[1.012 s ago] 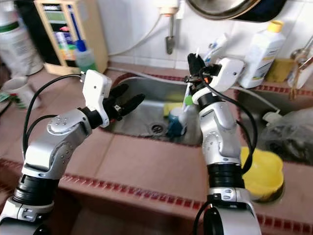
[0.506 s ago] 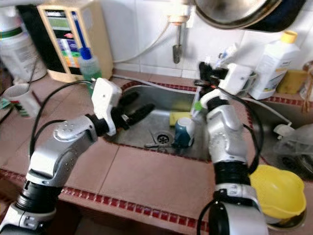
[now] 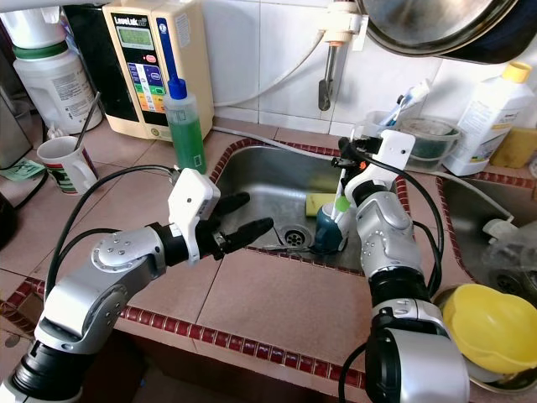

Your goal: Kitchen organization

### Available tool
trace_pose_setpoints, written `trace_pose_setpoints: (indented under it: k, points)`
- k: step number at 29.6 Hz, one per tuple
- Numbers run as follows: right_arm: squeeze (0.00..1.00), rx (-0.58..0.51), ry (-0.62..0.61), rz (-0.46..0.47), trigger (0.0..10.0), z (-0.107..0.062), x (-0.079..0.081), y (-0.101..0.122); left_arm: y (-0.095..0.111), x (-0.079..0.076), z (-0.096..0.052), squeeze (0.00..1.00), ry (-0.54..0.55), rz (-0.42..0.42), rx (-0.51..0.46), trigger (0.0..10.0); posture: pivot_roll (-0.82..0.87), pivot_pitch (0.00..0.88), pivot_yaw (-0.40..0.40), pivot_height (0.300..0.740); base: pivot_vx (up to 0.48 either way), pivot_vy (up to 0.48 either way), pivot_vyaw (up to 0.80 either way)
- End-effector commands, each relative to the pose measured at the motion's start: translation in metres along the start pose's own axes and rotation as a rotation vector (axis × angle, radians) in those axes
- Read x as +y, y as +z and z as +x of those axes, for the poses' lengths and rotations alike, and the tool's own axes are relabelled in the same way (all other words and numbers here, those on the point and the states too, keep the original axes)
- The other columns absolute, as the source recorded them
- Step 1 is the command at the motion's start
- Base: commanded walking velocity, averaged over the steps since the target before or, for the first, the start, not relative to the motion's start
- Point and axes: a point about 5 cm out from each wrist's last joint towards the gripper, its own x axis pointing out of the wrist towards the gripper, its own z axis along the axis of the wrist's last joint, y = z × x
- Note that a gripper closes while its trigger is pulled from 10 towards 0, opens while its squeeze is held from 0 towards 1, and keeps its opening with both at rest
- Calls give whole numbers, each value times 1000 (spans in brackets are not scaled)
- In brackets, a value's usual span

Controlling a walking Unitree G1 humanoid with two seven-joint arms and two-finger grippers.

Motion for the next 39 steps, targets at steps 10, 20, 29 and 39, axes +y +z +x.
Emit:
trace_pose_setpoints:
  k: [10, 20, 29, 39]
  points:
    - [0, 63, -5, 79, 10000, 10, 4, -9, 0, -16, -5, 0, -55, 3, 29, 10000, 67, 48, 16, 740, 0, 0, 0]
    - [0, 99, -13, 125, 10000, 10, 6, -18, 1, -17, -6, 0, -45, -4, 29, 10000, 78, 55, 8, 740, 0, 0, 0]
    - [1000, 120, -14, 152, 10000, 6, 6, -27, 3, -15, -4, 0, -38, 0, 25, 10000, 75, 55, 7, 740, 0, 0, 0]
    - [1000, 116, -5, 160, 10000, 6, 5, -27, 4, -15, -3, 0, -40, 1, 23, 10000, 72, 53, 9, 740, 0, 0, 0]
